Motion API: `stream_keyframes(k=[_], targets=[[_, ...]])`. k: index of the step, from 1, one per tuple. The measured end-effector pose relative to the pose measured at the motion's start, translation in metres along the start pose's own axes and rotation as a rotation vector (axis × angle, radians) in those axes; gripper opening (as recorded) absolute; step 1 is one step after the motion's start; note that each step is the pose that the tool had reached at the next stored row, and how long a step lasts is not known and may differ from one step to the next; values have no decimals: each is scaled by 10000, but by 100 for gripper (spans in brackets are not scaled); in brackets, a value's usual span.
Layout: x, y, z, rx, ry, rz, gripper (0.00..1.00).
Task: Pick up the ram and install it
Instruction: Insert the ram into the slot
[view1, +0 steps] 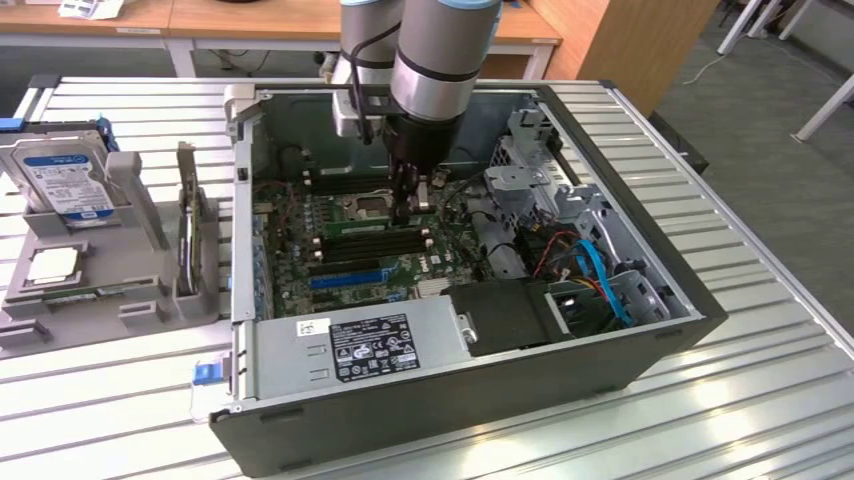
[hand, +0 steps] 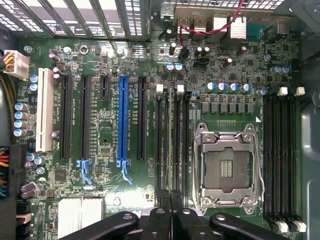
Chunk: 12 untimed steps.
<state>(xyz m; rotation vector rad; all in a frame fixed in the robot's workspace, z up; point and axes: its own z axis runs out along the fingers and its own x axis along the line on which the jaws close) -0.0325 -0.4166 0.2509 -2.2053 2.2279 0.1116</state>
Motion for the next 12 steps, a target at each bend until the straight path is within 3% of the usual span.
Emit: stream_keyframes(k=[12], targets=[[40, -1, -2, 0, 1, 0, 12]])
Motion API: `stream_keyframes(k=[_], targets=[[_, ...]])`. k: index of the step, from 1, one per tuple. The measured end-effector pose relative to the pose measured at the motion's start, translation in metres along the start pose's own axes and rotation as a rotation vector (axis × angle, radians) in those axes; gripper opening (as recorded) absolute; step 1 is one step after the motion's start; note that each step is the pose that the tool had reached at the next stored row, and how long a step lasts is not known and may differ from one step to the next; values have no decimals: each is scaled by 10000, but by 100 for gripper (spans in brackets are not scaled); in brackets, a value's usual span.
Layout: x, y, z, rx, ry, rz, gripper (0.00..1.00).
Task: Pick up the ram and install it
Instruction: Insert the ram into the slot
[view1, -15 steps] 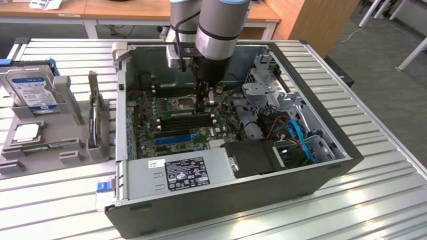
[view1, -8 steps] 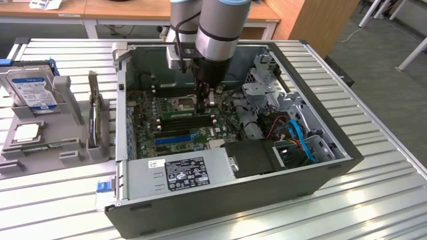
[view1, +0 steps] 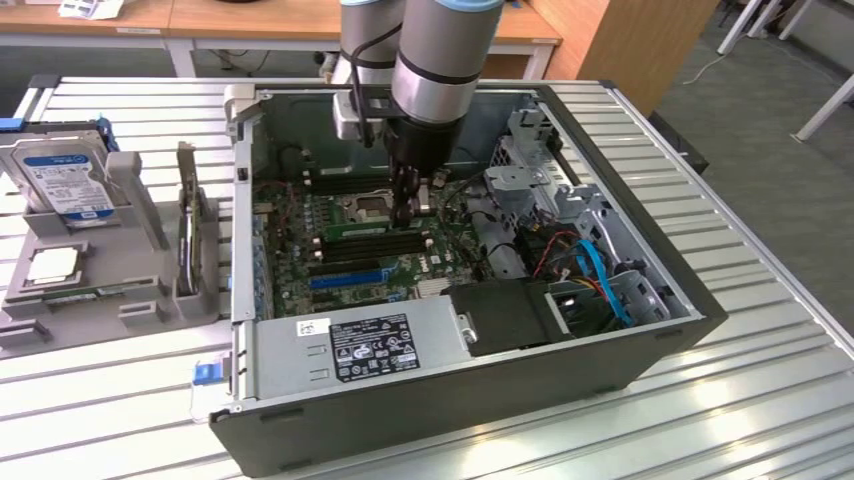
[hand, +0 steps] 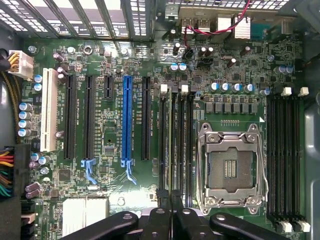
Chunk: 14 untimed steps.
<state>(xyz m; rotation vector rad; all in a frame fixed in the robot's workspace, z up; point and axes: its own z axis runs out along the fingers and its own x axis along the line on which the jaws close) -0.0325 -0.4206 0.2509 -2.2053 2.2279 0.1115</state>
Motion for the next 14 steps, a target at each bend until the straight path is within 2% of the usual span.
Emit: stream_keyframes(k=[14], targets=[[0, 0, 0, 5, -5, 95, 12]])
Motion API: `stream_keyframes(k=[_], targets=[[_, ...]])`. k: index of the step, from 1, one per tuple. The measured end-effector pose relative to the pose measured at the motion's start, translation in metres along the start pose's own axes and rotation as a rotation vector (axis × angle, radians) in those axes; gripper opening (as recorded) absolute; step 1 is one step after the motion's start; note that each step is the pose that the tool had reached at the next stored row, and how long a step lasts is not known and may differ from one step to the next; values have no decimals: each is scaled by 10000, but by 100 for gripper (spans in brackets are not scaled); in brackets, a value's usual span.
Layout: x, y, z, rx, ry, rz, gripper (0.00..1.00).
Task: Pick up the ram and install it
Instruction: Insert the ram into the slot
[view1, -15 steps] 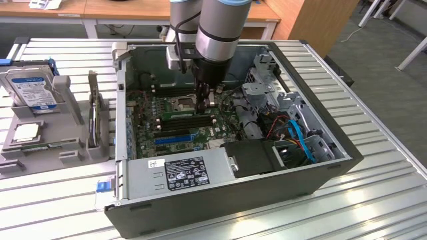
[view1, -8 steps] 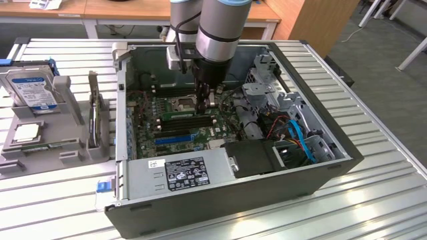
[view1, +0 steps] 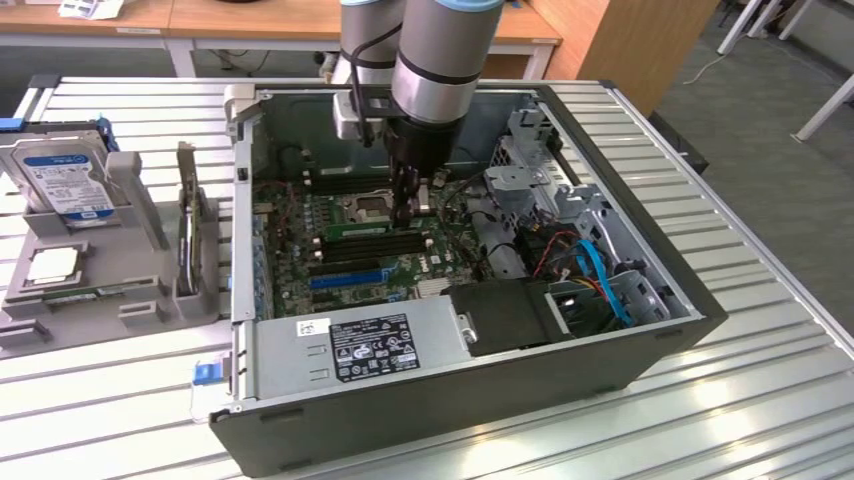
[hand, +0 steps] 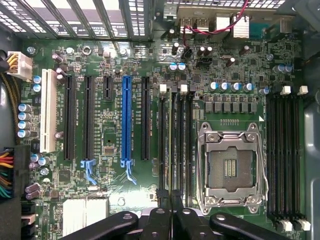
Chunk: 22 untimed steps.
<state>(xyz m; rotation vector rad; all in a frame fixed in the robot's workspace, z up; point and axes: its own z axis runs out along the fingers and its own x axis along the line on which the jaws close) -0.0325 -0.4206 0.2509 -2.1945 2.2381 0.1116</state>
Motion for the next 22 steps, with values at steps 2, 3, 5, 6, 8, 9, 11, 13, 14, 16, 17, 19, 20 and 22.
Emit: stream_keyframes(k=[2, 3, 5, 6, 8, 9, 11, 13, 14, 16, 17, 19, 20, 22], targets=[[0, 0, 0, 1, -1, 23, 12], [0, 0, 0, 2, -2, 40, 12], [0, 0, 0, 3, -2, 62, 12], [0, 0, 0, 3, -3, 63, 12], [0, 0, 0, 3, -3, 64, 12], [0, 0, 1, 4, -4, 64, 12], [1, 1, 8, 4, -4, 65, 12], [1, 2, 18, 3, -3, 65, 12], [2, 2, 24, 3, -3, 66, 12], [2, 3, 36, 3, -3, 67, 12], [3, 4, 42, 4, -3, 69, 12], [3, 4, 55, 4, -3, 71, 12], [4, 4, 61, 4, -4, 71, 12], [4, 5, 75, 4, -4, 74, 12]])
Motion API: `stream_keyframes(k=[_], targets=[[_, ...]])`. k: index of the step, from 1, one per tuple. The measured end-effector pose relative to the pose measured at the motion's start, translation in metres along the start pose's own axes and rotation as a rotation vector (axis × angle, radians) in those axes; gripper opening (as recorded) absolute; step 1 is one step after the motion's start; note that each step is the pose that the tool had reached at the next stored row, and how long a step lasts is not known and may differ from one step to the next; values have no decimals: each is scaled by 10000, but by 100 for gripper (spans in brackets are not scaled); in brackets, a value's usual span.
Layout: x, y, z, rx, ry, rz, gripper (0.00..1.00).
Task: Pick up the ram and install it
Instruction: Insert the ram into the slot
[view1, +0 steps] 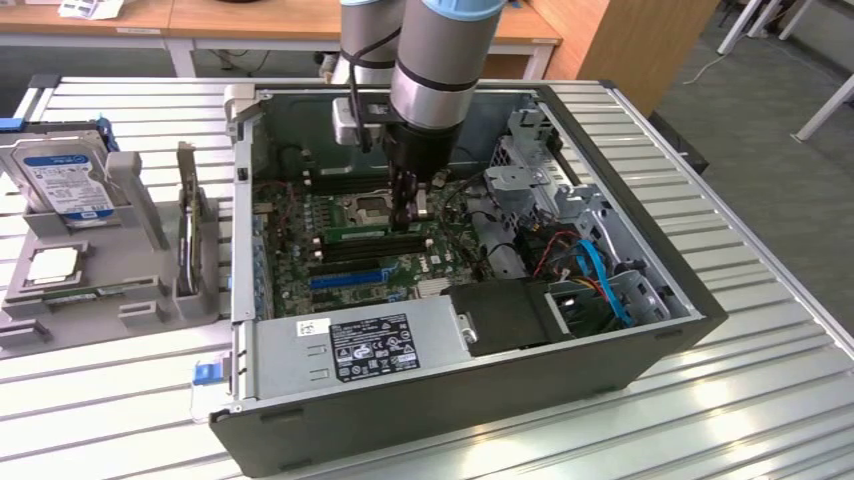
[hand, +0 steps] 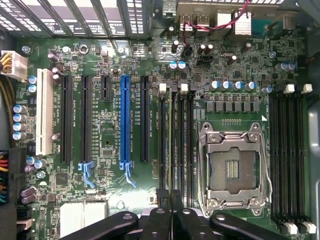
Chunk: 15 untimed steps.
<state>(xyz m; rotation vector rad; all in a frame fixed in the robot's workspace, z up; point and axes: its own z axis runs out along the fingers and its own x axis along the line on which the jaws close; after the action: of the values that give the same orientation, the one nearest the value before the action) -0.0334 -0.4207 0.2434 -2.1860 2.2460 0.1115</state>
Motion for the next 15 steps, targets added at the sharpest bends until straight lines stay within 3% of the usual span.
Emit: stream_keyframes(k=[15], targets=[[5, 1, 84, 0, 0, 17, 12]])
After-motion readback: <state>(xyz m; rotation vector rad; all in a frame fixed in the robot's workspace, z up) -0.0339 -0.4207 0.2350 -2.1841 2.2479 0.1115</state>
